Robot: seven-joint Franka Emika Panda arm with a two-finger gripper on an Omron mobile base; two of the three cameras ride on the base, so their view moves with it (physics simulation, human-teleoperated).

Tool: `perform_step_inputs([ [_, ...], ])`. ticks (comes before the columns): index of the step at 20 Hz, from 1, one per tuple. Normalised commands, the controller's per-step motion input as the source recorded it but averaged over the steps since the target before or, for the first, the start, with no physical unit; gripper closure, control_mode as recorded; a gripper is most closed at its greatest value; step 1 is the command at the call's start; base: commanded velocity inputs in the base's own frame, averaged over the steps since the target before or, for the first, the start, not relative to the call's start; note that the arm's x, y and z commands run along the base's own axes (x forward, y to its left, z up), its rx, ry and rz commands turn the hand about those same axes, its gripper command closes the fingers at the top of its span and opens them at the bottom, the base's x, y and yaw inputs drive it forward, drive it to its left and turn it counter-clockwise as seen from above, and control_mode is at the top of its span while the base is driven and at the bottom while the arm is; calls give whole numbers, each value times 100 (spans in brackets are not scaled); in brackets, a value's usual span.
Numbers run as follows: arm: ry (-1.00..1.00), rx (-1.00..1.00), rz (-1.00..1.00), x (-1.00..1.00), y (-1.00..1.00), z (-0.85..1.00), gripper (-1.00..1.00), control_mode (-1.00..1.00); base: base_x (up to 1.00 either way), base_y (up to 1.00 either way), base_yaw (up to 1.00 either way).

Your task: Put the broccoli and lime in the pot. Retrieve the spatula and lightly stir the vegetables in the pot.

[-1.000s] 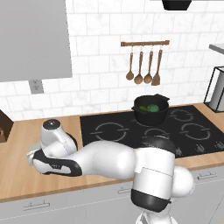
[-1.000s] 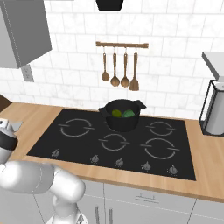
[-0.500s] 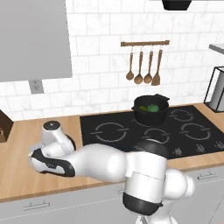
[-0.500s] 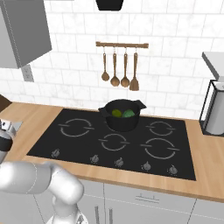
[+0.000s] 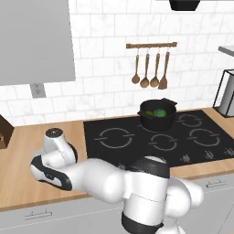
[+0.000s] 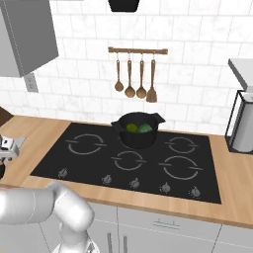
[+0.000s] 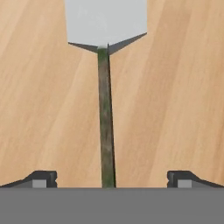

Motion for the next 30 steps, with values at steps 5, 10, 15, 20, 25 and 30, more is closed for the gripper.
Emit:
perform_step_inputs([
  [5,1,0,0,0,5,-17,-100,-100,0,0,0],
  [10,0,0,0,1,4,-19,-100,-100,0,0,0],
  [15,0,0,0,6,1,-15,-100,-100,0,0,0],
  [20,1,0,0,3,6,-11,100,-100,0,0,0],
  [25,0,0,0,0,2,-5,100,-100,0,0,0],
  [30,0,0,0,0,12,0,100,-100,0,0,0],
])
